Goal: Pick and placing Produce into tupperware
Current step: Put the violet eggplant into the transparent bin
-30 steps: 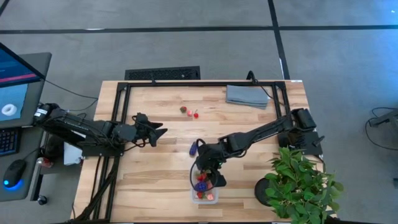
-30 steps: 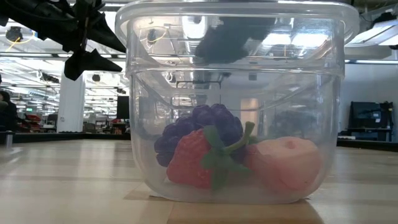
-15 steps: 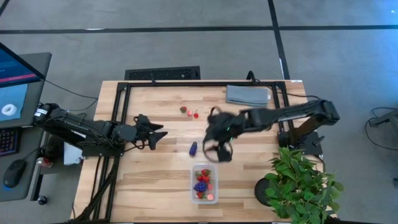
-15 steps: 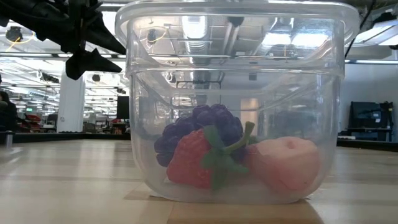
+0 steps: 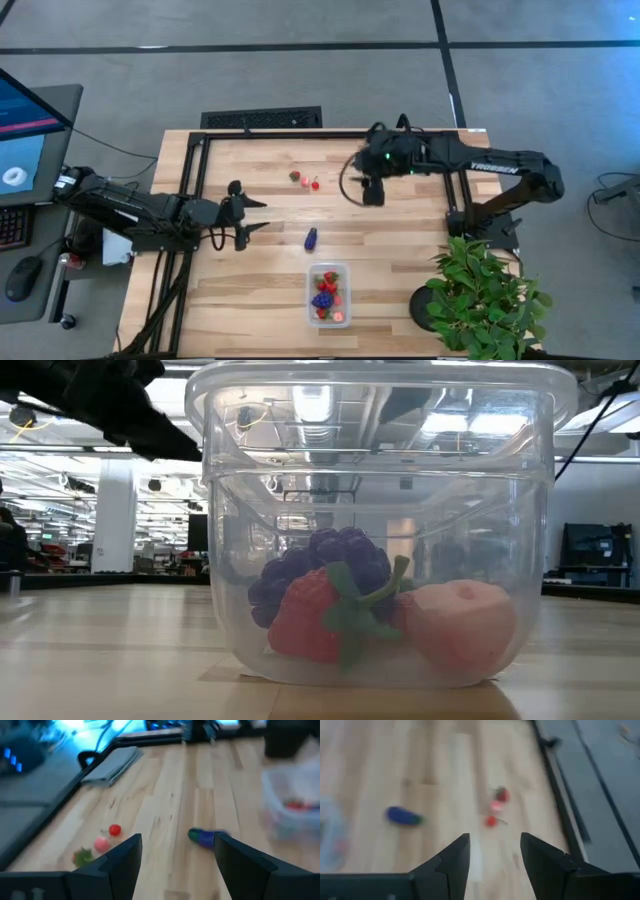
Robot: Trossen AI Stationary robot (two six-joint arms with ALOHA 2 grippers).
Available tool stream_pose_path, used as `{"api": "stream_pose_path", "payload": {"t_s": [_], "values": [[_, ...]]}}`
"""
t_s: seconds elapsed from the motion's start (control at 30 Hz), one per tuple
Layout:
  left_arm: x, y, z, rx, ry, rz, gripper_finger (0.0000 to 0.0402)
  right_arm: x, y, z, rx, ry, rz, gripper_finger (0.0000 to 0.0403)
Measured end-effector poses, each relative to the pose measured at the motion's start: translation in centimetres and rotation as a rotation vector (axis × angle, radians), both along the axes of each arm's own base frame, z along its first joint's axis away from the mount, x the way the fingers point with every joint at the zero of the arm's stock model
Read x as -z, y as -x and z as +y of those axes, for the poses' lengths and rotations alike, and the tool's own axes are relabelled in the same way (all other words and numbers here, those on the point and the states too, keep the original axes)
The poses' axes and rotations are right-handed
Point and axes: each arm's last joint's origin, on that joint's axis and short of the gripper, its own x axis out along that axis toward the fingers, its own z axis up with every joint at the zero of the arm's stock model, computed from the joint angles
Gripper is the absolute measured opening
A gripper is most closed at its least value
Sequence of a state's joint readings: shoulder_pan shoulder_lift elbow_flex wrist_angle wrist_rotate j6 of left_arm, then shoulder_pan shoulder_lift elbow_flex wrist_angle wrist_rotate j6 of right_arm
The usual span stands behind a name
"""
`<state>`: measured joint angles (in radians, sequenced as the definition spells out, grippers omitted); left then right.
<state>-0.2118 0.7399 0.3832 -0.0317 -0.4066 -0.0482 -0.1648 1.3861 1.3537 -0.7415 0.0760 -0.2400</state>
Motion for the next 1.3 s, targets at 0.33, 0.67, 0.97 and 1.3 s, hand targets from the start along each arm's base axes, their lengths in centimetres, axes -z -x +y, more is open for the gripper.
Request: {"api": "stream_pose_path", "payload": {"t_s": [0.33, 0.67, 0.97, 1.3], "values": [[-1.8, -2.7, 2.8, 0.141, -0.141, 0.237, 0.0235, 0.6, 1.9, -6.1, 0.428, -0.123, 0.002, 0.0198], [-1.0, -9.6, 5.4, -0.036, 0.595, 0.448, 0.0235, 1.4, 4.2, -8.7, 0.614, -0.203, 0.092, 0.0198], [-1.5, -16.5, 3.6, -0.210, 0.694, 0.536, 0.0235, 2.1, 6.4, -9.4, 0.617, -0.197, 0.276, 0.0198], [0.1, -18.8, 2.8, -0.443, 0.771, 0.659, 0.0235, 1.5, 7.2, -9.9, 0.574, -0.144, 0.270, 0.0194]]}}
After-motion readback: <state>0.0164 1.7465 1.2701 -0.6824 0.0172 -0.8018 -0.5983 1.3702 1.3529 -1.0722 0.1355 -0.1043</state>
